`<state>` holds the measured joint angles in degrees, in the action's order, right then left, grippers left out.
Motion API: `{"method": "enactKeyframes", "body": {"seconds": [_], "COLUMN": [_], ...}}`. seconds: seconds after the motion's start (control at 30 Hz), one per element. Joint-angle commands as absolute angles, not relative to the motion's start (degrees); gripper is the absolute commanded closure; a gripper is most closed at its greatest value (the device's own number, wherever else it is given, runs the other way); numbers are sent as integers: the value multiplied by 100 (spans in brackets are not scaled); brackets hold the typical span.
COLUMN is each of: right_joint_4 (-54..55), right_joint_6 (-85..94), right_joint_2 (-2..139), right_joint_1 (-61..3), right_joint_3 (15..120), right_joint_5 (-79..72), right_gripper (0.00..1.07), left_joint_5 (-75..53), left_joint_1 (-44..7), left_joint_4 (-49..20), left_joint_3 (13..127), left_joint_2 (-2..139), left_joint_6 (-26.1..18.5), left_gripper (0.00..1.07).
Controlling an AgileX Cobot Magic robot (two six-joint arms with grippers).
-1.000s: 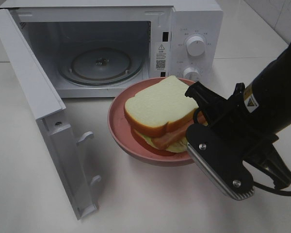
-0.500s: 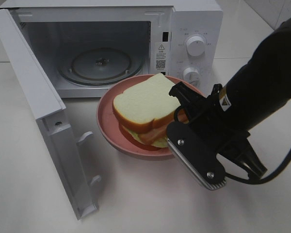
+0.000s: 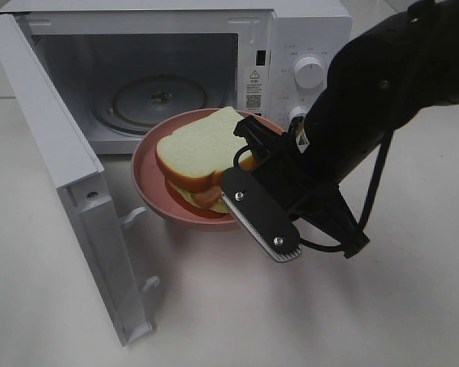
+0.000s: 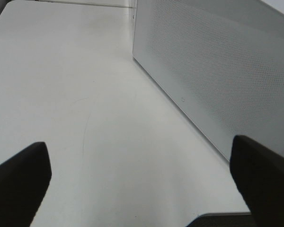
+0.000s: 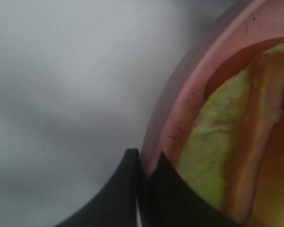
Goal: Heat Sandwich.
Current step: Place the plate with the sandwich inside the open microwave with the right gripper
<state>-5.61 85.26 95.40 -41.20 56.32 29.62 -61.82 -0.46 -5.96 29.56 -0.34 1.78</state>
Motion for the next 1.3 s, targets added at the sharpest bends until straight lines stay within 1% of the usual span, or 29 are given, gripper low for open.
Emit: {"method": "enactKeyframes", "body": {"seconds": [0.03, 0.07, 0.1, 0.2, 0.47, 0.9, 1.3], "right_joint_4": [-476, -229, -229, 206, 264, 670, 670], "right_joint_6": [8675, 8846, 8846, 9242, 9448, 9660, 9660], "right_joint_2": [9666, 9769, 9769, 9889, 10084, 10594, 10984], "right_joint_1": [-4097, -4034, -4034, -3862, -3724, -3724, -3724], "right_joint_3": [5890, 6045, 6045, 6251, 6618, 7403, 8039], "right_joint_5": [2945, 3088, 3088, 3243, 3375, 3552, 3570], "right_gripper": [107, 107, 107, 107, 107, 107, 107], "left_joint_5": [-6108, -6108, -6108, -6108, -6108, -6108, -6108], "left_joint_1": [-29, -29, -29, -29, -29, -29, -29], "left_joint_4": [-625, -625, -625, -625, -625, -625, -625], "left_joint_3": [2945, 2945, 2945, 2945, 2945, 2945, 2945], "left_joint_2": [-138, -138, -138, -138, -138, -138, -138], "left_joint_6": [183, 183, 183, 183, 183, 183, 183], "left_gripper": [9, 9, 9, 9, 9, 9, 9]}}
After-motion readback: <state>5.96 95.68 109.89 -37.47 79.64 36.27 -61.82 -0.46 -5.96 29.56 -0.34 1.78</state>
